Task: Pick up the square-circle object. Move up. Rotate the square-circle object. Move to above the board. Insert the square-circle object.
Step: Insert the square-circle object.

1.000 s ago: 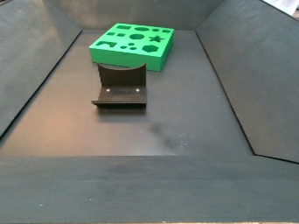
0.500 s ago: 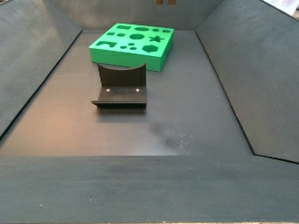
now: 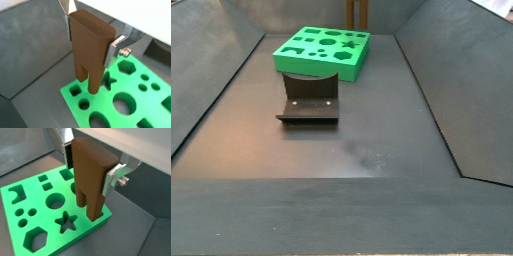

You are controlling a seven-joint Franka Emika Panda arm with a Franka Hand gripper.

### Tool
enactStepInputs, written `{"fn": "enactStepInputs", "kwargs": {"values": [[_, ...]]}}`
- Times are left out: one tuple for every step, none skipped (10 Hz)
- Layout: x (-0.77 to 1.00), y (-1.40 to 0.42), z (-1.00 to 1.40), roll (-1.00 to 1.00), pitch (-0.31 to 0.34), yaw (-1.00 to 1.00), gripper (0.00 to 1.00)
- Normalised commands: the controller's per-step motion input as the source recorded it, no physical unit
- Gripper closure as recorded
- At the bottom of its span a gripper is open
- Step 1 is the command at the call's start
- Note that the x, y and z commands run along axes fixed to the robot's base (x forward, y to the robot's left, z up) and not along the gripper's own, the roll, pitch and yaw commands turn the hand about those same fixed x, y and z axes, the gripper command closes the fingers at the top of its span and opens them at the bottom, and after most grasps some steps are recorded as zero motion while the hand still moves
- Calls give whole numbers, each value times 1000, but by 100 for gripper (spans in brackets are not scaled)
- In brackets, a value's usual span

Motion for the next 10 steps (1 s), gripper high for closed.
{"fn": "enactStepInputs", "kwargs": {"values": [[154,-169,-257,-7,-26,-540,100],[160,-209,-111,3,30,-569,100],[143,-271,0,31,43,-497,100],[0,-443,-69,147,4,-151,100],[-17,-411,-240,199,0,0,100],[0,-294,-249,210,4,0,100],[0,-89,-117,160,99,0,100],[100,0,0,110,194,0,100],[0,6,0,36,173,0,100],[0,57,-17,1,140,0,100]]}}
